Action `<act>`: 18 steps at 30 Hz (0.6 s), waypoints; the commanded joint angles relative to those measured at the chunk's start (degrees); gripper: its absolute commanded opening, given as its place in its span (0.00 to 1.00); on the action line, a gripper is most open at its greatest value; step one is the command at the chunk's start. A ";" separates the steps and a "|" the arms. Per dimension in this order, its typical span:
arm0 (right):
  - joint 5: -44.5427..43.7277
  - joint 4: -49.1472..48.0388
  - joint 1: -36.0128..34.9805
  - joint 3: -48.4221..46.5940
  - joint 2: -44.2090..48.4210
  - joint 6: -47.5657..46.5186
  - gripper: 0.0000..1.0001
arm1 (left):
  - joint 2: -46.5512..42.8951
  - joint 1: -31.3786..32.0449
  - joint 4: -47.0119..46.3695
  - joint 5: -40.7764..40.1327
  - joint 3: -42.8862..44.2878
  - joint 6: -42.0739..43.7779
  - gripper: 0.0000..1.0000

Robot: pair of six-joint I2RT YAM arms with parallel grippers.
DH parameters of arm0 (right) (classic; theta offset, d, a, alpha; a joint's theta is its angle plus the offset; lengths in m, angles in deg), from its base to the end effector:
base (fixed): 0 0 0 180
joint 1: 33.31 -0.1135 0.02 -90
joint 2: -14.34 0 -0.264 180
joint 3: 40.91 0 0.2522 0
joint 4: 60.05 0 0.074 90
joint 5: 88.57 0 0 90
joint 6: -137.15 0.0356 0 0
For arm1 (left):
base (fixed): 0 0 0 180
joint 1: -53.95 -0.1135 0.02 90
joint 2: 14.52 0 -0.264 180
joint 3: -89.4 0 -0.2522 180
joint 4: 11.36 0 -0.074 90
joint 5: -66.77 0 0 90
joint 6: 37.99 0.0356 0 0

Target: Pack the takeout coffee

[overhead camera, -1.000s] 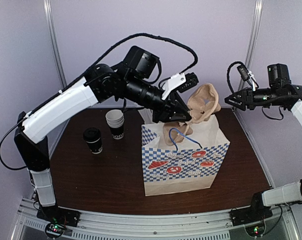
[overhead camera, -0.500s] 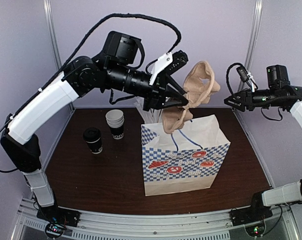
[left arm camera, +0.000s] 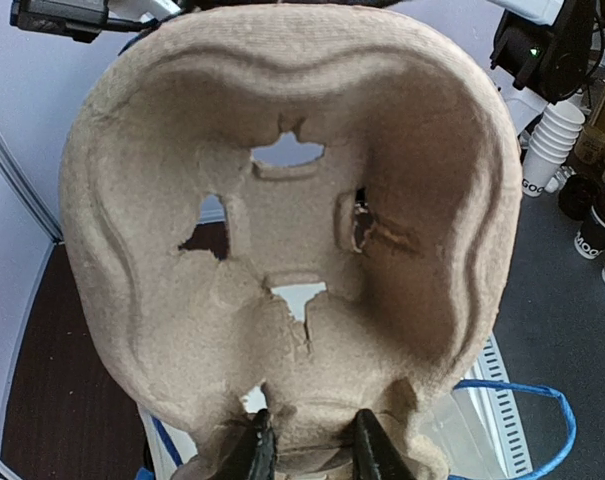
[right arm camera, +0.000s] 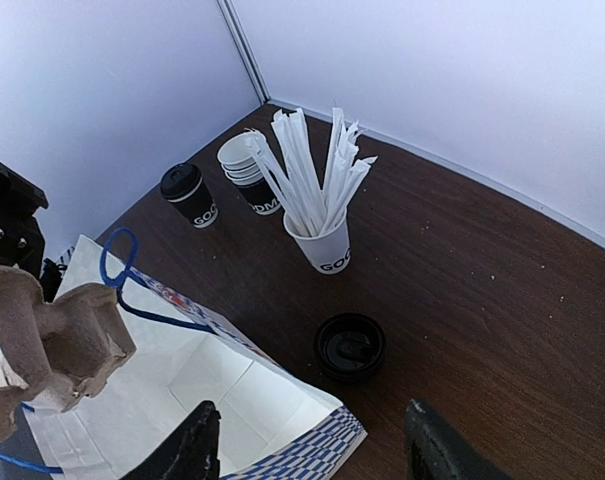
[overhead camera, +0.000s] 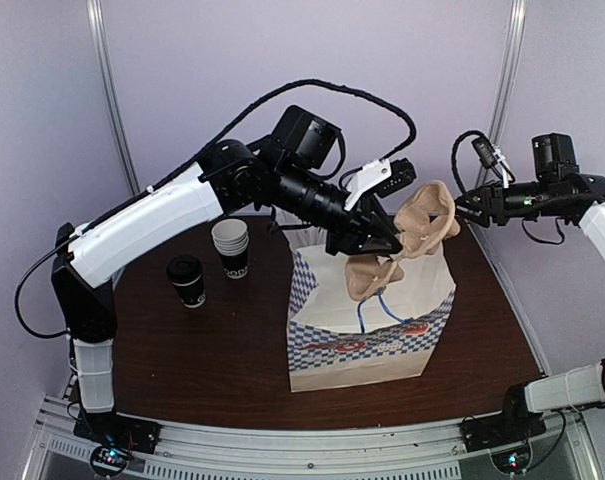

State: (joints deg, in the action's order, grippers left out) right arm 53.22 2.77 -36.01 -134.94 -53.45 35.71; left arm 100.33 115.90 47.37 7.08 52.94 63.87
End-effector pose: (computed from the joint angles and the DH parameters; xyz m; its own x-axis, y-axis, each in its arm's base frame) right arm 0.2220 0.0385 0.4122 -0.4527 -0.1442 -0.8799 -0.7644 0.5709 0.2997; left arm 0.1924 -0.3993 0.4217 -0.0316 0.4366 -0.8991 0.9951 -0.0708 -0.0693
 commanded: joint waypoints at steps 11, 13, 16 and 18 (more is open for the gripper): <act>1.66 -1.55 0.68 1.49 0.73 0.01 0.62 | 1.14 1.40 5.79 -8.46 3.18 0.71 0.25; 6.77 -0.43 0.59 0.52 0.57 -0.49 0.61 | 0.03 1.39 5.60 -10.39 3.20 0.75 0.25; 17.08 6.45 0.02 -3.35 1.17 -6.96 0.59 | -1.24 1.41 5.17 -12.70 3.12 0.69 0.24; 20.00 17.17 -0.72 -8.86 1.37 -16.95 0.59 | -1.97 1.25 5.27 -13.14 2.97 0.72 0.25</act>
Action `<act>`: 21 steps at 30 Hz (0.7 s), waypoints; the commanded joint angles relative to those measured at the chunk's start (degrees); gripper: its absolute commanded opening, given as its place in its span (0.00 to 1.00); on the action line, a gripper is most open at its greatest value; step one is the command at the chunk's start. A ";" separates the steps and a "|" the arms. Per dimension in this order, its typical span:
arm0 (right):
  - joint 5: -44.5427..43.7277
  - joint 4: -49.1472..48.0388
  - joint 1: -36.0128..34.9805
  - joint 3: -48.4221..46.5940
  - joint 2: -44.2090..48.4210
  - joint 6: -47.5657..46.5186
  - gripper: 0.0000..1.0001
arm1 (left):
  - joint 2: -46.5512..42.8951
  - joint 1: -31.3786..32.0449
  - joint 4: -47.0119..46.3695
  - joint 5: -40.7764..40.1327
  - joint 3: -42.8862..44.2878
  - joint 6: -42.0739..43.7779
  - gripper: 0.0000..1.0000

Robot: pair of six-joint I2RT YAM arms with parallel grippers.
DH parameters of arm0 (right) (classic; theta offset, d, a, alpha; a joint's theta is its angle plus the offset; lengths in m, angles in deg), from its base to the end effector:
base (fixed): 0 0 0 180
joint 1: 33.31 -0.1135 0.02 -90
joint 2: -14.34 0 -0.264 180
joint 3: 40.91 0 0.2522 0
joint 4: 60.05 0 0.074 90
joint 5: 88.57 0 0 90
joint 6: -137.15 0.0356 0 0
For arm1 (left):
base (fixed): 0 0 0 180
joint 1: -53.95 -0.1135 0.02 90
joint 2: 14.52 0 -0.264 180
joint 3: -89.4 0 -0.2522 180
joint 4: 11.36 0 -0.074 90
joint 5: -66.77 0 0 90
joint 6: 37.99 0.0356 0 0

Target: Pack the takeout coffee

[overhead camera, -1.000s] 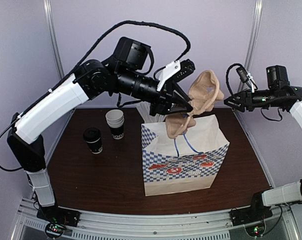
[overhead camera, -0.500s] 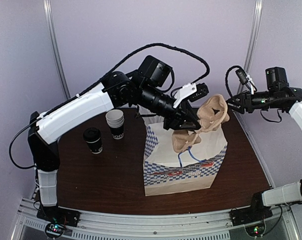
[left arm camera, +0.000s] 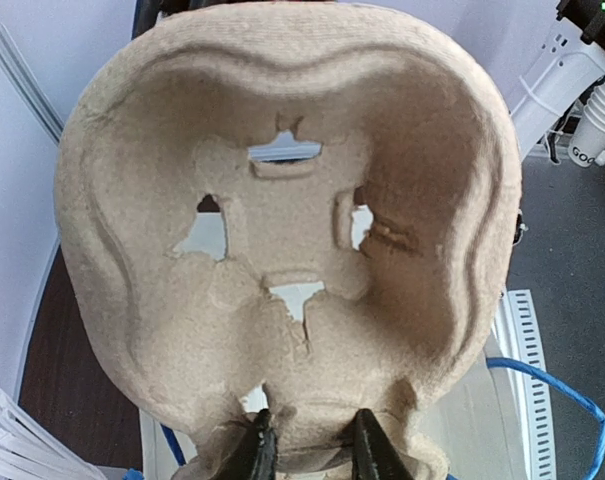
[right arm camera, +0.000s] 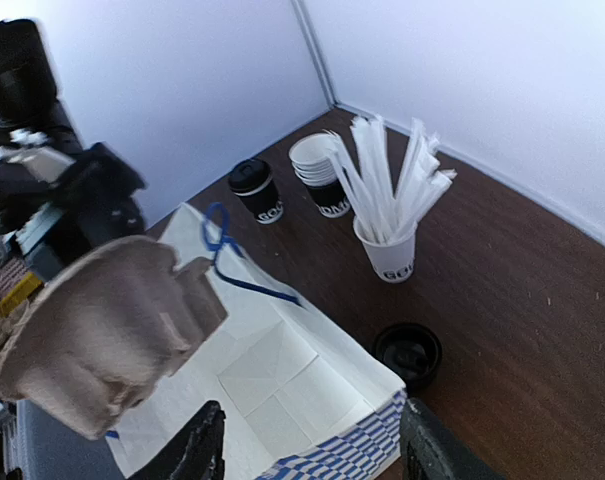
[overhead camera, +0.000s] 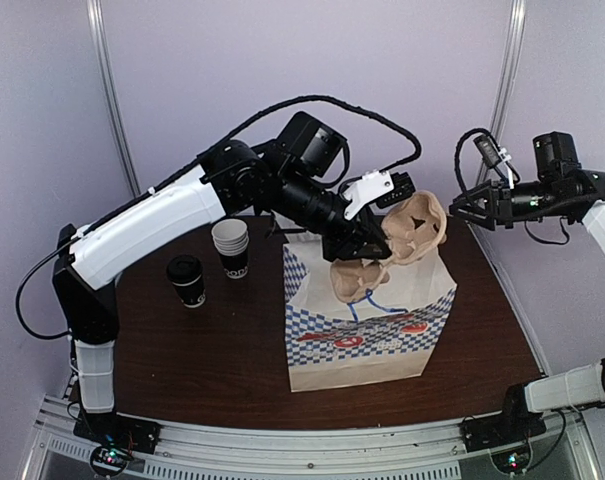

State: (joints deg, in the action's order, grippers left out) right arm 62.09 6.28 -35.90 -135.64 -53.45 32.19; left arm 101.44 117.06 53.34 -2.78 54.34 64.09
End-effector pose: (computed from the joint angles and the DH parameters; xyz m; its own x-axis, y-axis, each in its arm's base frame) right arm 0.2141 0.0407 0.4141 -0.4330 -0.1462 -0.8895 -0.8353 0.4361 0.3349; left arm 0.1894 -0.4010 0.4104 -0.0565 0.5449 -0.8366 0.9979 0.0580 -0.0296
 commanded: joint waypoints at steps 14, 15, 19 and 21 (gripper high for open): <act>-4.53 27.81 -26.11 -10.90 3.06 -23.81 0.59 | -4.09 -3.01 0.67 -2.34 2.02 -3.41 0.24; -7.06 27.65 -28.57 -10.93 2.24 -23.76 0.59 | -3.99 -3.24 0.66 -2.11 2.14 -3.74 0.24; -15.62 24.89 -37.30 -11.29 -1.60 -22.03 0.58 | -3.90 -3.44 0.70 -1.96 2.15 -5.00 0.24; -21.09 21.76 -41.31 -11.59 -3.29 -19.87 0.57 | -3.77 -3.44 0.69 -1.65 2.16 -5.61 0.24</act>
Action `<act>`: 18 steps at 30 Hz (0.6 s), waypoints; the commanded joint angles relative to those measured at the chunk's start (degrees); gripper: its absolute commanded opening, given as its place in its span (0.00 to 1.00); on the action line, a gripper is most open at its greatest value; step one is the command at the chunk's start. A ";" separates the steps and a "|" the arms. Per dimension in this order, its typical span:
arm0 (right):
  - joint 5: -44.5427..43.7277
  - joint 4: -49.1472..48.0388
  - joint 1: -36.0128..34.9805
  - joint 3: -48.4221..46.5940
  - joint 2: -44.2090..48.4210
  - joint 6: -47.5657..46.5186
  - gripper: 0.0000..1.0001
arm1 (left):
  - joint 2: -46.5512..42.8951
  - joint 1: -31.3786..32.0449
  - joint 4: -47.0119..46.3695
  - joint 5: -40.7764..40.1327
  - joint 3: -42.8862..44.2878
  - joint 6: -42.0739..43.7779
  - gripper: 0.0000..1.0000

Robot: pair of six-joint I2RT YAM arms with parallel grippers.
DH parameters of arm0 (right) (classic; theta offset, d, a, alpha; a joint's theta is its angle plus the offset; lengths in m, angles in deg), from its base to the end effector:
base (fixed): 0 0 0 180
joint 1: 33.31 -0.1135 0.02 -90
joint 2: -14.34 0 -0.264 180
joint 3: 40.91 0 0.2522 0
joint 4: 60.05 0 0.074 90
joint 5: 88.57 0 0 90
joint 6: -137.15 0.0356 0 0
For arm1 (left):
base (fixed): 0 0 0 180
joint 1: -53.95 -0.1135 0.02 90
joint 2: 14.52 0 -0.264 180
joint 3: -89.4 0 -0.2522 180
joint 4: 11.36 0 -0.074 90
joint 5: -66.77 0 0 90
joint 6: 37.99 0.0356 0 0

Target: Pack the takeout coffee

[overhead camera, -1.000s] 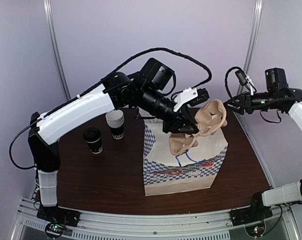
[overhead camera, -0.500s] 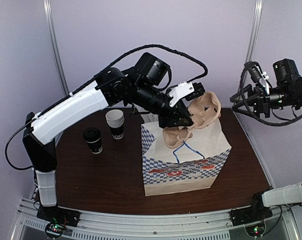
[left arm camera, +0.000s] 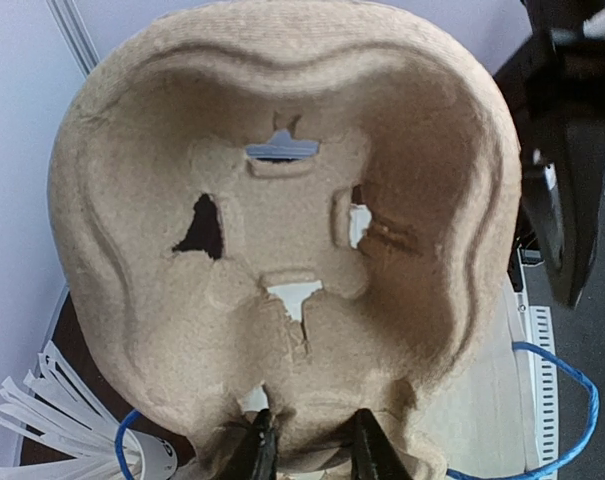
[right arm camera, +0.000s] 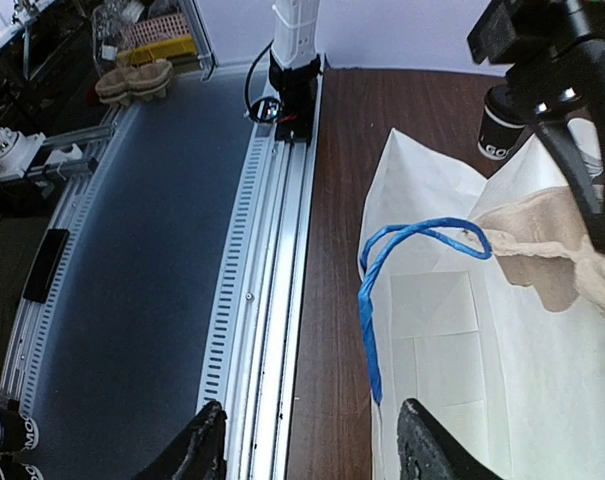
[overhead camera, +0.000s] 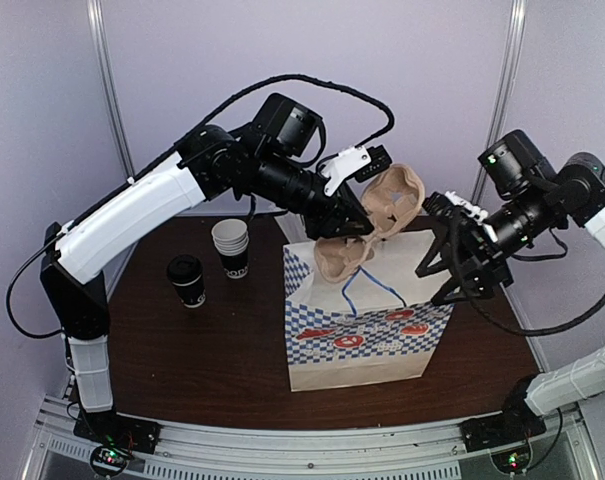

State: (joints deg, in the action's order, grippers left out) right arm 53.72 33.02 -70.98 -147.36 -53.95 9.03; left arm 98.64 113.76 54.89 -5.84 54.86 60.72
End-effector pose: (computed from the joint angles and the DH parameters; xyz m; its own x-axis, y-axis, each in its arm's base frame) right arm 0.1219 0.1297 0.4362 -0.0566 -0.5207 -0.8519 -0.9771 -0.1464 0.1544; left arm 0.2053 -0.3741 0.4307 -0.1338 0.5174 -0.8452 0.9811 0.1894 -0.0394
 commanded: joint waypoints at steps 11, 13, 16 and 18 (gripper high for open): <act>-8.85 1.19 -21.44 -6.22 -9.37 -4.39 0.62 | -0.68 -0.14 0.52 4.04 0.51 -3.48 0.24; -3.96 5.99 -23.17 -8.11 -9.94 -8.91 0.63 | -0.62 -0.13 1.25 3.98 0.32 -3.23 0.24; -6.03 6.48 -23.41 -11.01 -10.21 -8.73 0.62 | -0.67 -0.09 3.51 5.33 0.46 -2.47 0.24; -11.00 5.25 -23.41 -11.64 -9.82 -8.21 0.63 | -1.04 -0.05 5.54 6.92 0.36 -2.07 0.24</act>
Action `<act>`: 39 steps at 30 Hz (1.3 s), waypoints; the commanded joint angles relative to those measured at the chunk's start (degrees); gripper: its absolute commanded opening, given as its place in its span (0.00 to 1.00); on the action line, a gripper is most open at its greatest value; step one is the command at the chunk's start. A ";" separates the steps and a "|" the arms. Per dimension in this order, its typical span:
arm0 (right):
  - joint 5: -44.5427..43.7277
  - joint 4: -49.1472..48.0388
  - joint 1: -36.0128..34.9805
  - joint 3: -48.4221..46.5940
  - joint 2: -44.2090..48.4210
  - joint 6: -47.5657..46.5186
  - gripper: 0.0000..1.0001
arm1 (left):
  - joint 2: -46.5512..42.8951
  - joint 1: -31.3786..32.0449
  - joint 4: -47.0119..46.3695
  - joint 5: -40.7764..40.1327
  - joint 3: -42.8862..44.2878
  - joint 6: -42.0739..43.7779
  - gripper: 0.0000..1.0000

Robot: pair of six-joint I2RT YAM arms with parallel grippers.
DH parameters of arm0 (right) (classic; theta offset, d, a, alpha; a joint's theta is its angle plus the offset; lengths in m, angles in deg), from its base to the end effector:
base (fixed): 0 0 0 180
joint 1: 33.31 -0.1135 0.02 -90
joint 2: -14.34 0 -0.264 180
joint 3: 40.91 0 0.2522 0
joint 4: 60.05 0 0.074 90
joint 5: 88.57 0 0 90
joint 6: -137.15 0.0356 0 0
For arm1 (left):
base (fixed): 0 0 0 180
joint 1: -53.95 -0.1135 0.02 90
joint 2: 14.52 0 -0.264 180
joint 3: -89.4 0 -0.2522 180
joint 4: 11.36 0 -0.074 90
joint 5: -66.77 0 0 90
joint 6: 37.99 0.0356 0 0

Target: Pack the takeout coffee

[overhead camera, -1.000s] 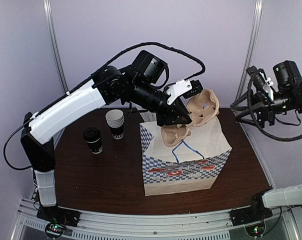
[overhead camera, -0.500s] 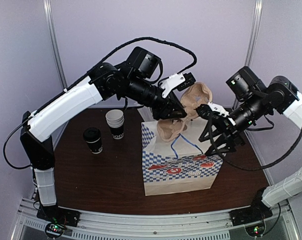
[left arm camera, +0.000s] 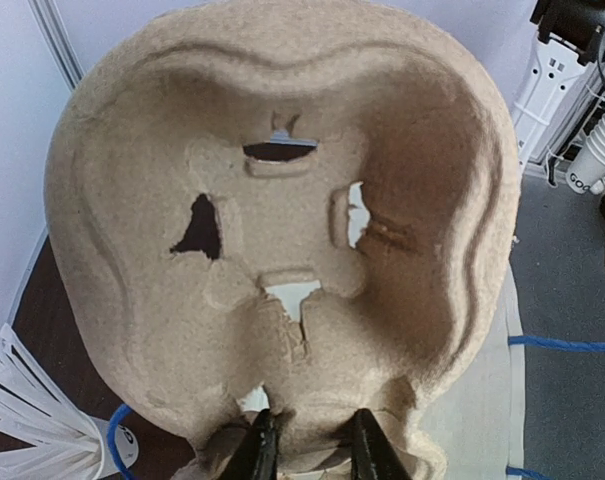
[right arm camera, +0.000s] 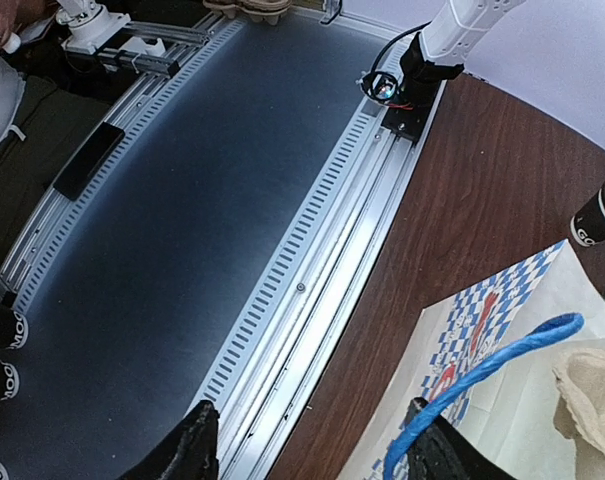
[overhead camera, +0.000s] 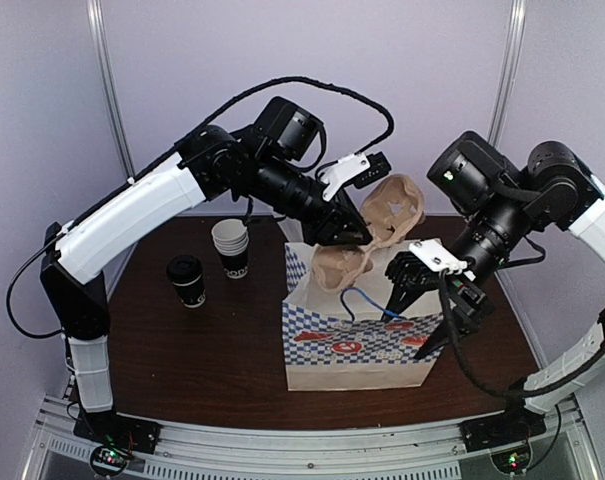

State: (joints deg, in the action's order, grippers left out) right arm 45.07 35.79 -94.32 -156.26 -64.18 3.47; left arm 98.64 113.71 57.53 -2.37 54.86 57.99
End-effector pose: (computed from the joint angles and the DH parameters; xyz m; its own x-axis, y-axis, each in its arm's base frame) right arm 0.0855 0.2049 0.4379 0.2556 -0.5699 -0.7810 -0.8693 -0.4890 0.0723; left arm 0.2021 -0.3719 0.4270 -0.1995 0.5355 -0.8207 0.9774 0.1687 -0.1275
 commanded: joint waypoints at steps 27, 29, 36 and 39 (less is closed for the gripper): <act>-16.06 -7.27 31.36 -1.76 13.35 5.12 0.73 | 4.91 3.24 16.16 -2.86 0.62 2.56 0.21; -16.87 -9.25 32.61 0.03 13.03 6.52 0.73 | 5.11 3.25 16.22 -5.13 0.66 -0.27 0.20; -14.11 -12.72 35.44 3.05 10.71 8.96 0.73 | 6.14 3.25 17.52 -6.26 0.30 -10.08 0.20; -13.22 -13.57 36.27 3.68 9.73 9.67 0.73 | 7.07 3.22 18.87 -5.42 0.30 -11.81 0.20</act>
State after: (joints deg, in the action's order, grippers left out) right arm 30.99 25.52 -59.18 -153.26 -54.50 10.66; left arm 104.00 116.69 74.56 -7.81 54.75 51.48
